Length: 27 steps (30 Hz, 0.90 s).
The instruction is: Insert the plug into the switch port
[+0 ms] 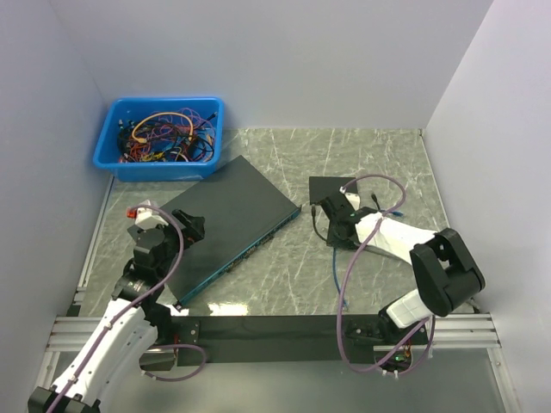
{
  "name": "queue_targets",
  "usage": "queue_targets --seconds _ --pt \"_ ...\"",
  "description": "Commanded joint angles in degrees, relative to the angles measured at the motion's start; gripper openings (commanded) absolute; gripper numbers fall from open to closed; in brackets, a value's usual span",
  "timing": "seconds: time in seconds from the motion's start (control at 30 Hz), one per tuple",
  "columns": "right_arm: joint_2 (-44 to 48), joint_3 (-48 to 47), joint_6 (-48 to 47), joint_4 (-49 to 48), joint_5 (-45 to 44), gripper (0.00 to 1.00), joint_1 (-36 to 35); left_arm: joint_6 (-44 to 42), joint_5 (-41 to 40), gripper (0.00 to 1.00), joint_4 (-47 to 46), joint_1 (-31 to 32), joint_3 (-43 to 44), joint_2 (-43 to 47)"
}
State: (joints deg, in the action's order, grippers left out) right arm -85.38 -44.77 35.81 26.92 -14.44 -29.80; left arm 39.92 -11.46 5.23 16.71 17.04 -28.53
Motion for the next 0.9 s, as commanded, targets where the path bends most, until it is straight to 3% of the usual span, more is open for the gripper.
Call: queue_targets --seconds 0.0,0.2,0.33,0.43,0.6,0.87 --pt "4.94 0.56 1.45 -1.52 0.56 0.00 -0.69 -0.11 -0.49 0.99 -1.19 0.17 0.19 -0.64" --pt "17.87 2.15 3.91 3.49 -5.51 0.00 -4.73 -0.20 1.26 0.99 -1.80 0.25 0.63 1.11" --pt "21.84 -1.88 4.18 6.92 -9.20 0.00 -11.40 0.77 6.53 0.99 -7.14 0.17 0.19 0.94" --pt "20.61 -5.75 1.12 7.54 -10.53 0.00 -20.43 0.95 11.37 0.99 -12.06 0.17 0.80 -1.60" --pt "20.34 -6.73 -2.85 0.27 -6.49 0.00 -30.39 2.44 25.31 0.99 -22.44 0.17 1.59 -9.67" --pt "29.73 -3.57 -7.77 -15.74 10.11 0.00 -39.54 15.00 33.70 0.99 -38.18 0.17 -1.48 -17.78"
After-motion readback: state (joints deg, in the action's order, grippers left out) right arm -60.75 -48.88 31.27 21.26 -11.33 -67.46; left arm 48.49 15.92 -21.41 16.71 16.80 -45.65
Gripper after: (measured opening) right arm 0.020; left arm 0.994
